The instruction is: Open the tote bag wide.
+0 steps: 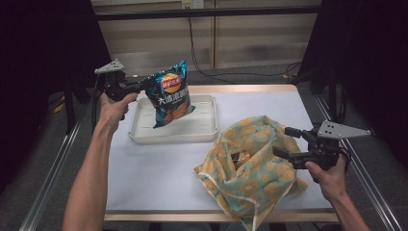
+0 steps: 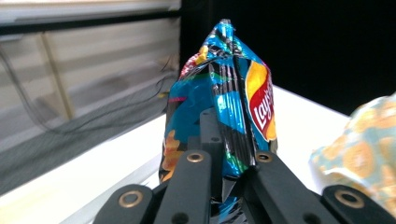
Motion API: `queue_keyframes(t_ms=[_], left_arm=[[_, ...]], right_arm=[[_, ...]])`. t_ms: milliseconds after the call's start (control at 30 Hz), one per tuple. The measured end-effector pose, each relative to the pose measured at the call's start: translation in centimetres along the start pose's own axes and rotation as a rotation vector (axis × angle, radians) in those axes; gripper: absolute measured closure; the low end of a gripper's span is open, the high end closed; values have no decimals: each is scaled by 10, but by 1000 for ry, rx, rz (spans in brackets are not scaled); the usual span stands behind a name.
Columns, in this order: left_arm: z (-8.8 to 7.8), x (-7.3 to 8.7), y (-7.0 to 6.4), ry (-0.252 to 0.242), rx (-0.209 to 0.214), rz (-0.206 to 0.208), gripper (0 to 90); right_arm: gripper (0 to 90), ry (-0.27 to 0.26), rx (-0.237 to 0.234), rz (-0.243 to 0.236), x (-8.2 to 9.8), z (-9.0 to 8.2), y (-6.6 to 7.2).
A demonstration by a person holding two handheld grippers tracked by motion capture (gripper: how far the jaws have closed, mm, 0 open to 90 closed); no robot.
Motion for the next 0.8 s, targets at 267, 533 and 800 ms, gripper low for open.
queue_keyframes(t_ms=[267,533,800], left_arm=[[6,15,20,42,-21,8,900],[14,28,44,64,-45,-17,900],[19,38,67,87,-90,-44,897]], right_arm=[[157,3,-8,5,1,1,1],[154,5,-20,-1,-1,4,3],[148,6,-13,4,0,3,-1]])
Point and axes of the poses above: each handheld gripper's, and its own axes: z roughly forward along the jaws, x roughly out of its underside, y roughly to its left, the point moved 7 cm from there along z, roughly forward along the jaws, and after that the axes turned 3 degrees about y, right-handed, at the moved point
